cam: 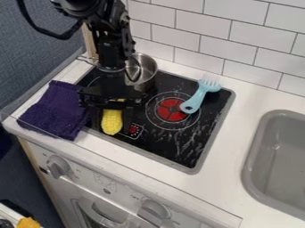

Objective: Move the yellow corn in the middle of silver pot and blue brush.

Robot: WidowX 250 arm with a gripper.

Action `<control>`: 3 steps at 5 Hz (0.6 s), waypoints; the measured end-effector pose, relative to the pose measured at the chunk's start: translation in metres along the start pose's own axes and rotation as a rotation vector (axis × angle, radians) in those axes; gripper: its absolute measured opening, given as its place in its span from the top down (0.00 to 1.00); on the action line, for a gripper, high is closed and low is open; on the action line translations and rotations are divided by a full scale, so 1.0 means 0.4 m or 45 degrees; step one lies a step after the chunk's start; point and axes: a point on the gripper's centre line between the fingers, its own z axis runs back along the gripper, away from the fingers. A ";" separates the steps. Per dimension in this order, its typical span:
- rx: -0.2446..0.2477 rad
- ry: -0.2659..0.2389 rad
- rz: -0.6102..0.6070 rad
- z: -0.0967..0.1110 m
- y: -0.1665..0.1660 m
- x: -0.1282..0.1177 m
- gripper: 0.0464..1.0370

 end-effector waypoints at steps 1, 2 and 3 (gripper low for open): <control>-0.019 -0.037 -0.120 0.023 -0.020 0.001 0.38; -0.081 -0.198 -0.314 0.146 -0.064 0.008 0.38; -0.171 -0.323 -0.422 0.231 -0.105 0.061 0.38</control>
